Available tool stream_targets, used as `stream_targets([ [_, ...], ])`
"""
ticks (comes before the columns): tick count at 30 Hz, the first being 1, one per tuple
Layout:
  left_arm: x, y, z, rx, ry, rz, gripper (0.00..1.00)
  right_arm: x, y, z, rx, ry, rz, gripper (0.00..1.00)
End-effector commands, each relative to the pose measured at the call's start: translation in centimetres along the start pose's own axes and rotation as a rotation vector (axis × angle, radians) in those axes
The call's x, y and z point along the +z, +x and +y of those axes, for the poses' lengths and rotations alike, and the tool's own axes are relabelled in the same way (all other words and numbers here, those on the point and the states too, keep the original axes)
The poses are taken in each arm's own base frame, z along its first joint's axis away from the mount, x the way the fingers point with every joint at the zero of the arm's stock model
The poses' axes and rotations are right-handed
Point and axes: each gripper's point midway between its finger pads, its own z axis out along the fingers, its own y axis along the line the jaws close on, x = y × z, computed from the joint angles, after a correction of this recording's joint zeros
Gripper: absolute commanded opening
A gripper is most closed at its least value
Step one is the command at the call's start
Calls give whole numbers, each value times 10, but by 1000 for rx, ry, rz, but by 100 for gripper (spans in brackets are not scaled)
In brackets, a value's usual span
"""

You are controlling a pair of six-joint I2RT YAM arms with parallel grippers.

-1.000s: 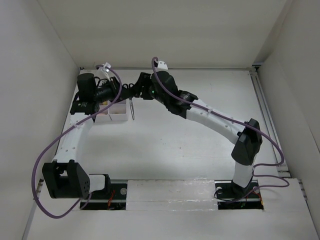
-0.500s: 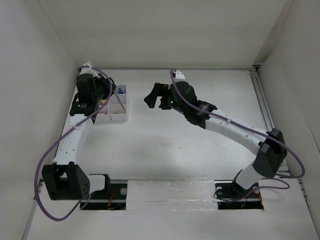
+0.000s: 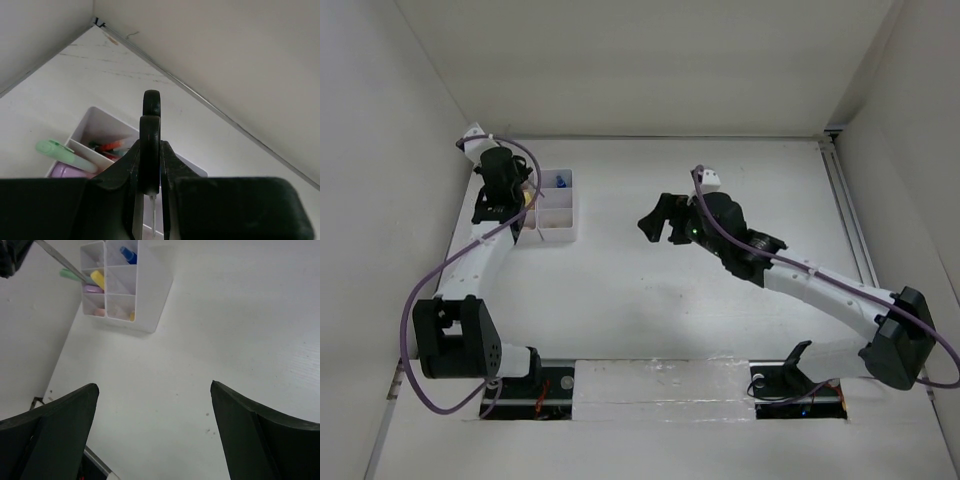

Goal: Sort the stationery into containers
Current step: Place the scissors in the storage box.

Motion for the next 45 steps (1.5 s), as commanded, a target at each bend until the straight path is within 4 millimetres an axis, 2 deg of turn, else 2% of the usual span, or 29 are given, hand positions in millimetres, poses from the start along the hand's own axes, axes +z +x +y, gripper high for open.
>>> stream_targets([
  [1, -6, -37, -4, -59, -3, -176, 0, -2, -1, 3, -7, -36, -23, 100],
  [2, -7, -29, -3, -66, -16, -173, 0, -1, 1, 2, -7, -36, -24, 100],
  [3, -11, -32, -8, -75, -6, -193, 0, -1, 6, 1, -8, -38, -12, 100],
  [5, -23, -23, -11, -62, -37, -213, 0, 2, 10, -4, -7, -33, -2, 100],
  [8, -33, -29, 0, -111, -65, -258, 0, 2, 15, -6, -8, -35, 13, 100],
  [10, -39, -25, 10, -133, -90, -266, 0, 3, 23, -10, -10, -35, 30, 100],
  [11, -45, -29, 2, -148, -83, -290, 0, 3, 21, -9, -9, -41, 21, 100],
  [12, -48, -28, 0, -130, -91, -300, 0, 2, 30, -10, -13, -39, 38, 100],
  [13, -50, -17, -9, -74, -108, -289, 0, 1, 29, -10, -12, -45, 31, 100],
  [14, -51, -23, -6, -69, -133, -309, 0, 1, 33, -13, -13, -38, 40, 100],
  [15, -52, -10, -14, -54, -138, -294, 0, 1, 33, -13, -13, -38, 40, 100],
  [17, -57, -11, -21, -69, -146, -314, 0, -2, 34, -14, -13, -38, 40, 100],
  [19, -62, 3, -18, -60, -219, -336, 0, -4, 35, -15, -13, -38, 40, 100],
  [21, -65, 0, -16, -67, -308, -380, 0, -7, 40, -19, -14, -34, 46, 100],
  [22, -61, 8, -16, -47, -335, -377, 0, -10, 37, -16, -13, -48, 42, 100],
  [24, -59, 4, -26, -69, -338, -391, 0, -12, 41, -19, -14, -44, 48, 100],
  [26, -55, 7, -27, -79, -349, -388, 0, -15, 40, -19, -23, -44, 47, 100],
  [28, -54, 0, -29, -88, -377, -409, 0, -17, 41, -20, -23, -44, 48, 100],
  [33, -42, 8, -35, -55, -409, -398, 0, -20, 43, -23, -24, -41, 55, 100],
  [34, -43, 2, -37, -72, -410, -414, 0, -20, 43, -23, -24, -41, 55, 100],
  [36, -36, 11, -38, -51, -417, -404, 0, -20, 47, -25, -25, -35, 62, 100],
  [39, -32, 10, -34, -50, -452, -420, 0, -22, 49, -27, -25, -34, 63, 100],
  [40, -28, 13, -36, -43, -455, -417, 0, -22, 54, -31, -27, -24, 78, 100],
  [45, -20, 21, -31, -52, -488, -423, 0, -25, 56, -31, -27, -31, 83, 100],
])
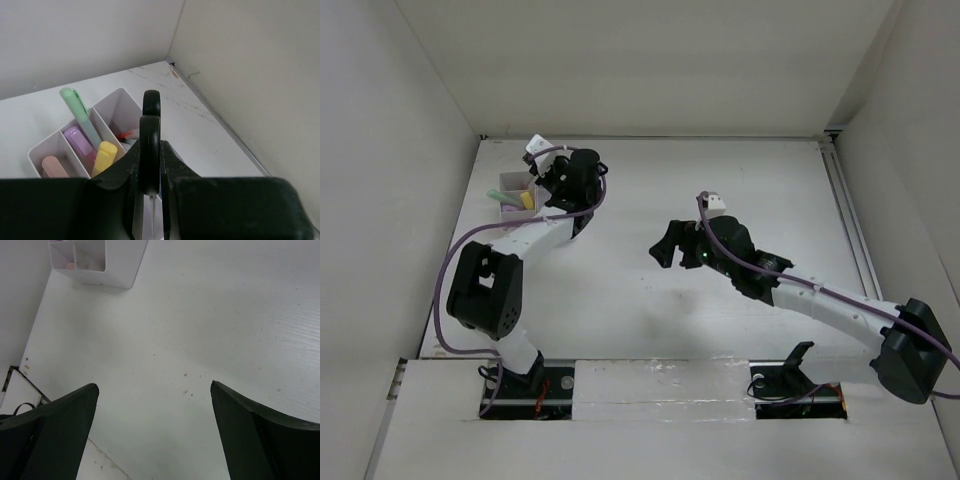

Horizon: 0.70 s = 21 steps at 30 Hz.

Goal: Sort the stationery into containers
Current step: Place the scissors in the storage box.

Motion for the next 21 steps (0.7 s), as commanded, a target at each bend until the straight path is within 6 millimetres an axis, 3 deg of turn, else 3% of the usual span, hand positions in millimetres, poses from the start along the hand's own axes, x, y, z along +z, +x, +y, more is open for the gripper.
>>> stream_targets([
  [1, 9, -18, -3, -84, -54, -43, 0, -5, -7, 9, -21, -47, -33, 100],
  [13, 15, 2, -4, -122, -60, -20, 0, -4, -3, 10, -31, -56, -15, 100],
  [21, 18, 27, -3, -104, -85, 8, 0, -13, -3, 8, -39, -66, -29, 100],
])
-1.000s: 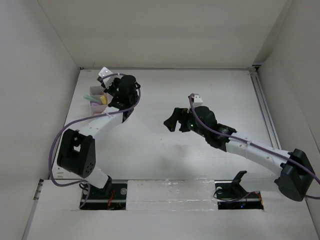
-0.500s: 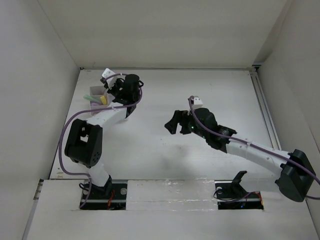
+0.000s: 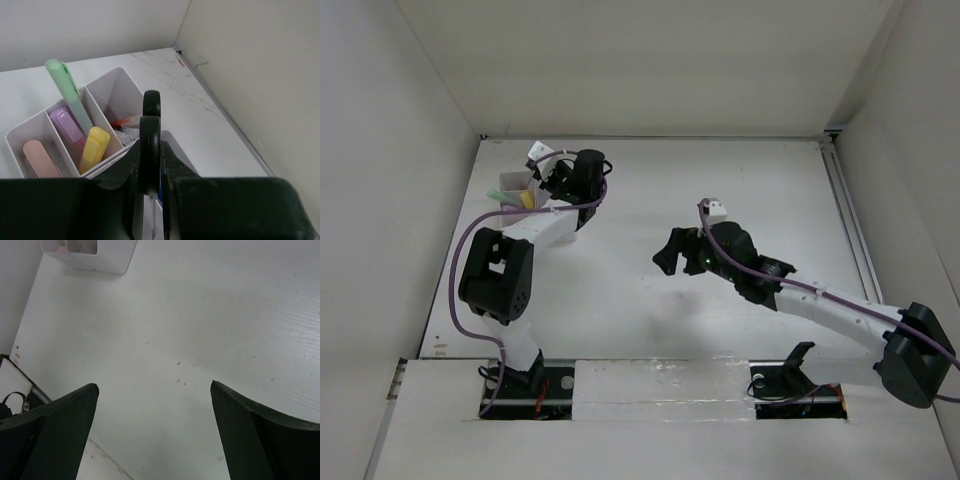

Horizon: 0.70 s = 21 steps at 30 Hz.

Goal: Sort the stationery into containers
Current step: Place the scissors in the storage box.

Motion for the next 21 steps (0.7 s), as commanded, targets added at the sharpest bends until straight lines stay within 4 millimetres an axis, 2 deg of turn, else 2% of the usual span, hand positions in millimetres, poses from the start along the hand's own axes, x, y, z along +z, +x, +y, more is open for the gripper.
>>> stream_targets([
  [1, 3, -9, -4, -65, -30, -13, 0, -9, -13, 12, -17, -54, -53, 100],
  [12, 2, 12, 17, -80, -78, 19, 0, -14, -17, 9, -15, -37, -76, 100],
  [14, 1, 10, 19, -82, -81, 20, 5, -14, -16, 10, -16, -46, -70, 100],
  [16, 1, 12, 22, -73, -83, 21, 13, -15, -20, 13, -15, -51, -77, 100],
  [17, 1, 12, 22, -73, -83, 21, 13, -15, -19, 14, -15, -59, -72, 100],
  [18, 1, 12, 22, -73, -83, 21, 22, -15, -19, 14, -15, -59, -72, 100],
  [21, 0, 9, 21, -75, -77, 28, 35, -15, -19, 14, -15, -59, -72, 100],
])
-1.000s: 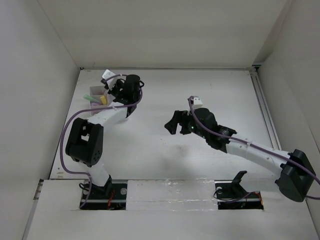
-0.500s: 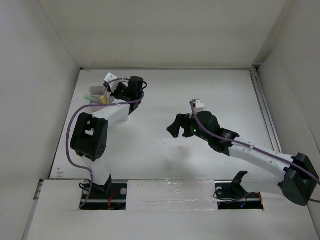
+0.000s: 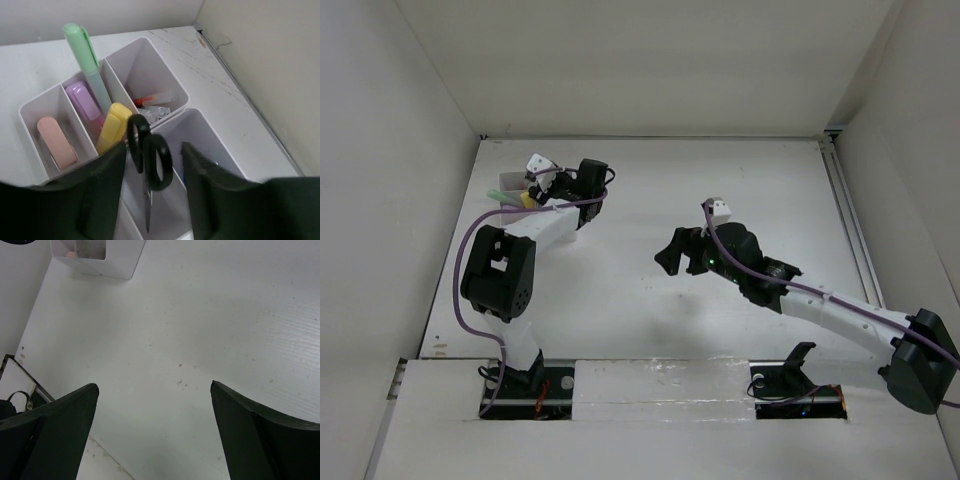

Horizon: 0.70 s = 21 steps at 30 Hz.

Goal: Sort the stationery into containers
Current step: Place the scissors in the storage box.

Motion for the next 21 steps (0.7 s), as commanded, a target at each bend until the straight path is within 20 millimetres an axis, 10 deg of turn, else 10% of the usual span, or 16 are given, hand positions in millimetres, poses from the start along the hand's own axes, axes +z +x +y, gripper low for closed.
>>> stream_targets([
  [1, -1, -24, -5, -92, -15, -40, 47, -6, -16, 14, 8, -46, -53, 100],
  [14, -49, -128, -36, -213, 177, -13, 100, -13, -32, 34, -2, -108, -77, 100],
  [21, -84, -183, -35, -163, 347, 116, 100, -34, -63, 36, -39, -58, -160, 100],
])
